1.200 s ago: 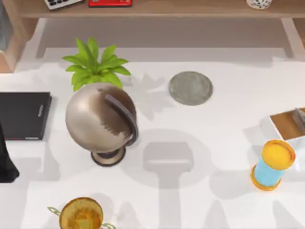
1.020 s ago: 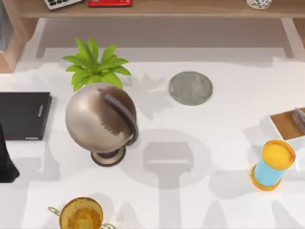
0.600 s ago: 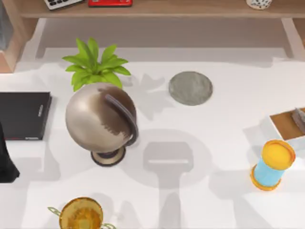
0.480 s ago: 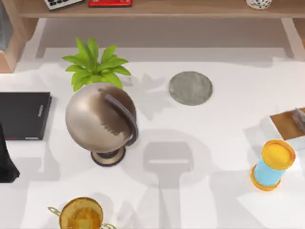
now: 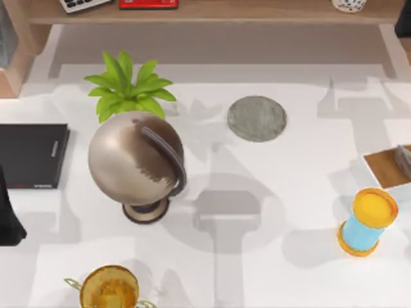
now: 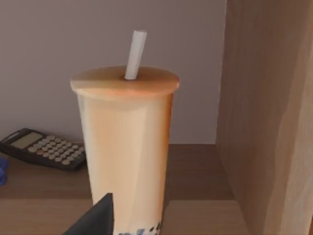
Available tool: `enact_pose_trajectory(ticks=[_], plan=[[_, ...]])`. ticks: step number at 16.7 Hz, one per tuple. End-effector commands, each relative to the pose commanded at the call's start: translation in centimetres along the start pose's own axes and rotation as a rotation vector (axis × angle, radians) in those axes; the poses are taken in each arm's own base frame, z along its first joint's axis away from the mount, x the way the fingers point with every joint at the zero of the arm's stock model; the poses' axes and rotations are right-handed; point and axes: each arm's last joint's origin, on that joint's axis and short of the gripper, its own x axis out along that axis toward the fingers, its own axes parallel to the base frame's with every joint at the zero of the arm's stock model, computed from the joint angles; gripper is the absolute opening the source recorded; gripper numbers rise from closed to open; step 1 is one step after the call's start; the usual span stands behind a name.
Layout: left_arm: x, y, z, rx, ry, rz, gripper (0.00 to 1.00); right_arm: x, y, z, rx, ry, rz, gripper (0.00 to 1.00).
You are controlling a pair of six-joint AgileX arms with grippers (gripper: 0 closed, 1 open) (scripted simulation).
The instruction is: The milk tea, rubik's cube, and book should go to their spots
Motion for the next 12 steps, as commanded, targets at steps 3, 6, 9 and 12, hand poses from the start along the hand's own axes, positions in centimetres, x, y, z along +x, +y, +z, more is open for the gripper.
enact_pose_trajectory(ticks=[3, 6, 9, 12], plan=[[0.0, 0.0, 0.0, 0.0, 0.0, 0.0, 1.0, 4.9, 2.3, -1.9, -0.002, 0.01, -0.001, 1.0], [0.0, 0.0, 0.0, 0.0, 0.0, 0.0, 1.0, 8.3, 4.2, -4.2, -0.004, 0.018, -0.002, 1.0], [0.0, 0.0, 0.0, 0.0, 0.0, 0.0, 1.0, 9.9, 5.3, -5.5, -0.003, 0.018, -0.003, 1.0], [0.0, 0.0, 0.0, 0.0, 0.0, 0.0, 1.0, 10.0, 5.4, -5.6, -0.003, 0.018, -0.003, 1.0]])
